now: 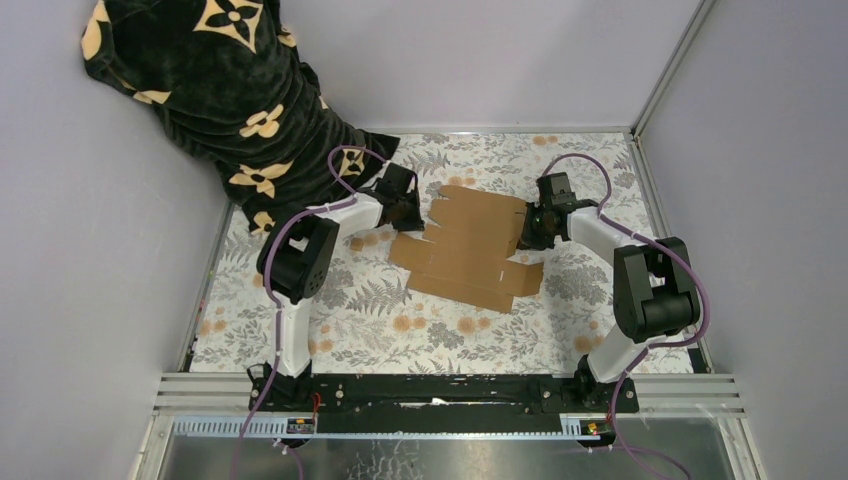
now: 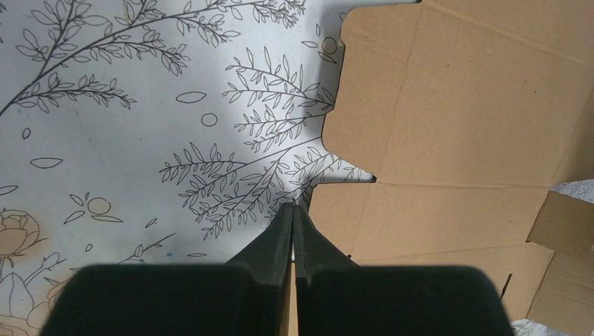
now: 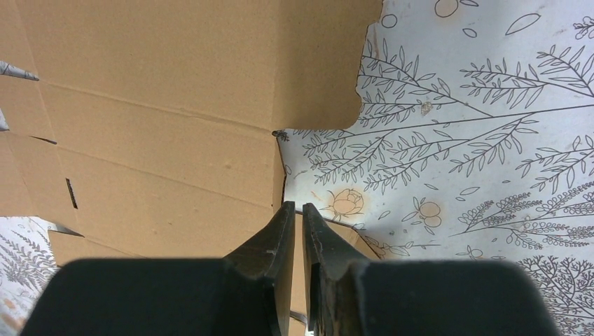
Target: Fold the paper box
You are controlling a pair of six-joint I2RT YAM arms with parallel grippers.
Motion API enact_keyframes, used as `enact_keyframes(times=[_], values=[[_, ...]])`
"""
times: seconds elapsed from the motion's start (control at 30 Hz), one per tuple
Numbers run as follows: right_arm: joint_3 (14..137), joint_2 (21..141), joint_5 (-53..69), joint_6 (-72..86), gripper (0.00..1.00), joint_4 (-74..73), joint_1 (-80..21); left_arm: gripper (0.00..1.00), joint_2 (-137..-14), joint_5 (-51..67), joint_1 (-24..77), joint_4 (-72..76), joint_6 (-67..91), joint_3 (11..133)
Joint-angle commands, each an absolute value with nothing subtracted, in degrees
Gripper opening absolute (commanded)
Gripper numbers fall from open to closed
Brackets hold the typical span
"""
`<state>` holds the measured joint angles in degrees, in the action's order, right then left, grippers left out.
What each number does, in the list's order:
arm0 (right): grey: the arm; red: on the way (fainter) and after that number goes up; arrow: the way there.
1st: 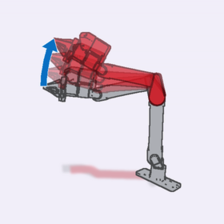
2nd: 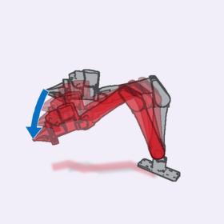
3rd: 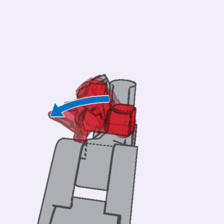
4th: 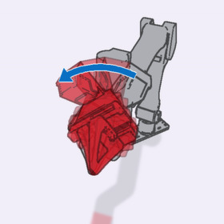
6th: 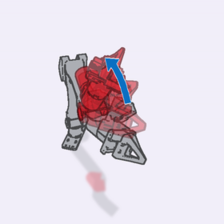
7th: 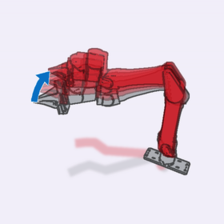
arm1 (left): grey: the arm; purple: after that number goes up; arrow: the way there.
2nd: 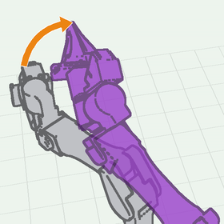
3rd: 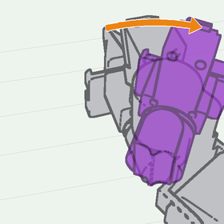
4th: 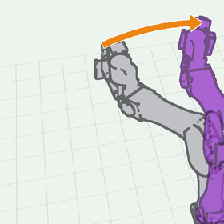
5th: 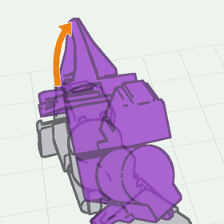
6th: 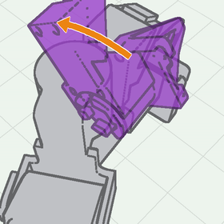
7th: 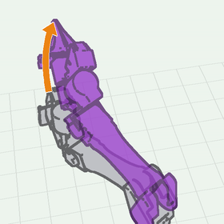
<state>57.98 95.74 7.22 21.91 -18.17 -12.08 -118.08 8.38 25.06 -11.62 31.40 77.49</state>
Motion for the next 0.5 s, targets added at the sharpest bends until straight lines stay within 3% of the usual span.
enact_keyframes(times=[0.0, 0.47], values=[[60.3, 94.7, 9.0, 22.0, 0.16, -18.4, -12.9, 0.06, -116.5, 10.2, 25.0, -11.5, 31.5, 75.9], [60.0, 95.0, 9.2, 22.6, 0.16, -17.6, -13.7, 0.04, -112.6, 10.7, 25.5, -11.2, 32.8, 75.7]])
